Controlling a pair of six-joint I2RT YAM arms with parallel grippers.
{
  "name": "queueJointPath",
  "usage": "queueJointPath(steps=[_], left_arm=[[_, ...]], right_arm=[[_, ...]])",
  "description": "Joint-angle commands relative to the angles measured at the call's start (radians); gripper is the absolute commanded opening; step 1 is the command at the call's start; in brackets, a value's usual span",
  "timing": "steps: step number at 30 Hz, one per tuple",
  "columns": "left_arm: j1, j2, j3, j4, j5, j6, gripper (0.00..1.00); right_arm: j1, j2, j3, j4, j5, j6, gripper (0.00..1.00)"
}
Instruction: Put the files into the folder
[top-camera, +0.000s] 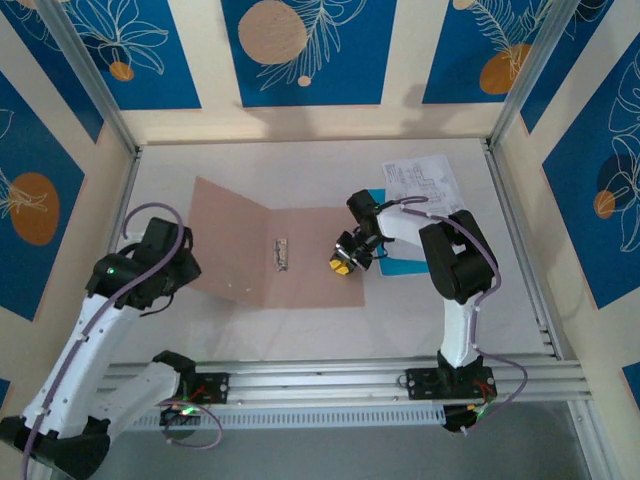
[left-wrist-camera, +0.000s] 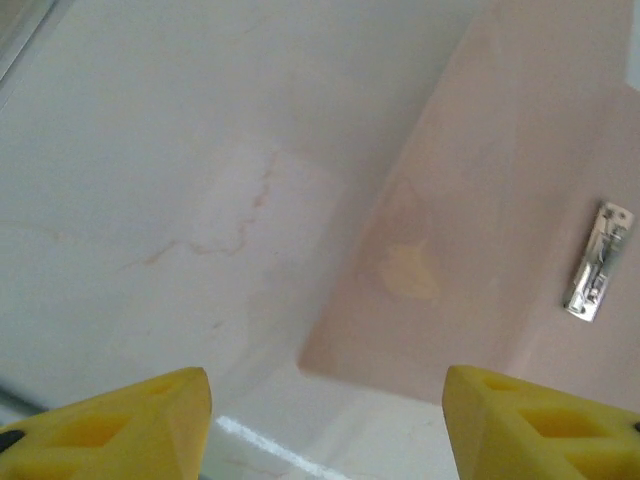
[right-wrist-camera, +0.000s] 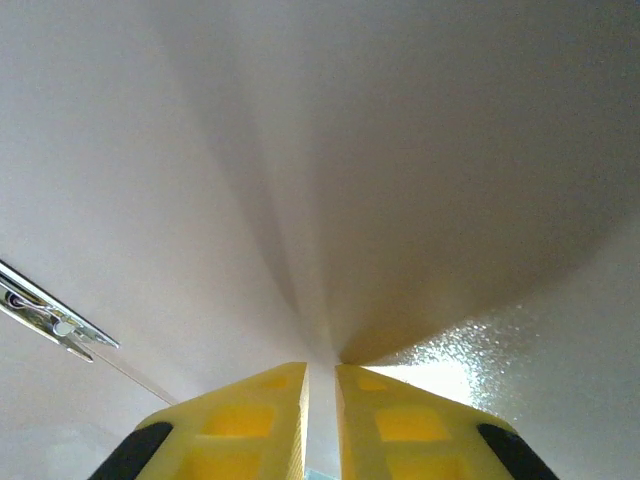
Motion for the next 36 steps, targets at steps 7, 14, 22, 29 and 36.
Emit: queueJointPath(steps=[7, 14, 22, 29, 36], left_arm=[[0.054, 0.113, 0.147, 0.146, 0.335, 0.020, 0.56], [-0.146, 0.363, 0.156, 0.356, 0.409, 0.100, 0.38], [-0.310, 0.778, 0.289, 0.457, 0.459, 0.187, 0.25], [-0.340, 1.071, 0.453, 0.490, 0.494, 0.246, 0.14], [-0.340, 1.260, 0.579, 0.468, 0.499, 0.298, 0.12]], right_arm=[[-0.024, -0.083, 0.124, -0.127, 0.068, -0.071, 0.24], [-0.160, -0.188, 0.068, -0.175, 0.133, -0.153, 0.26], [-0.278, -0.093, 0.126, -0.189, 0.194, -0.216, 0.26], [-0.293, 0.076, 0.304, -0.249, 0.230, -0.220, 0.25], [-0.308, 0.169, 0.383, -0.282, 0.243, -0.216, 0.25]])
